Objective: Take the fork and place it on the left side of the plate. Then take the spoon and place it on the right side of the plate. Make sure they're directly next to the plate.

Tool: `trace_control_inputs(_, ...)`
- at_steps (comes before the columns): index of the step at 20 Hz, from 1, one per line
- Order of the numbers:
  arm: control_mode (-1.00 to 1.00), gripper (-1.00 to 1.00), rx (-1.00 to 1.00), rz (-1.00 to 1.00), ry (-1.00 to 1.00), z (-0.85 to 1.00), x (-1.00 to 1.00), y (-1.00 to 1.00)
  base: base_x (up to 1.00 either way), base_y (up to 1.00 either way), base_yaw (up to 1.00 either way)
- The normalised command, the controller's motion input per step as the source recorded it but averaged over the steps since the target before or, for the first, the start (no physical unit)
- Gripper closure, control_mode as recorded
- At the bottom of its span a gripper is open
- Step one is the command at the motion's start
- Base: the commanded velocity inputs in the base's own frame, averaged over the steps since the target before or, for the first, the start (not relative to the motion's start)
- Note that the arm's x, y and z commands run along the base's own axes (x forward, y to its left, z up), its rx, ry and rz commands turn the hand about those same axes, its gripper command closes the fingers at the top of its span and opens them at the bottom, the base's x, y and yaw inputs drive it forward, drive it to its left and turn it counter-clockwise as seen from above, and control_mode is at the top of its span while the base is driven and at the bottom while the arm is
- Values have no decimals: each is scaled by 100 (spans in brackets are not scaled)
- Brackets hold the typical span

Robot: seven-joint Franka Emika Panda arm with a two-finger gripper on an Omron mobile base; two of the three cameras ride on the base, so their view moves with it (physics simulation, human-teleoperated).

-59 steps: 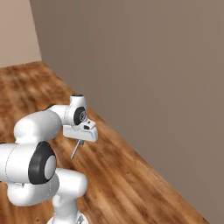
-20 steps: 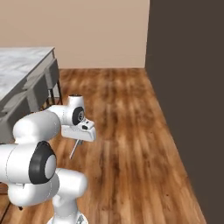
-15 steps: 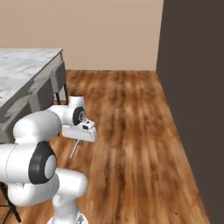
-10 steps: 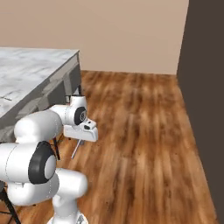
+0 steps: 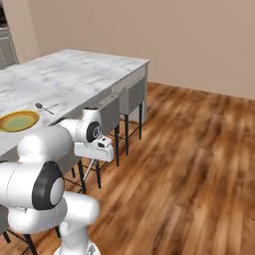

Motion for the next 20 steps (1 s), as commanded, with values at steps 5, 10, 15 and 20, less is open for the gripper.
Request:
trace_control_inputs(5,100,100,0,0,0,0,0,0,57,0,53)
trace_control_inputs(10,100,100,0,0,0,0,0,0,58,0,51)
trace_control_inputs(15,100,100,0,0,0,0,0,0,59,0,48)
trace_control_inputs(20,100,100,0,0,0,0,0,0,61,1,41)
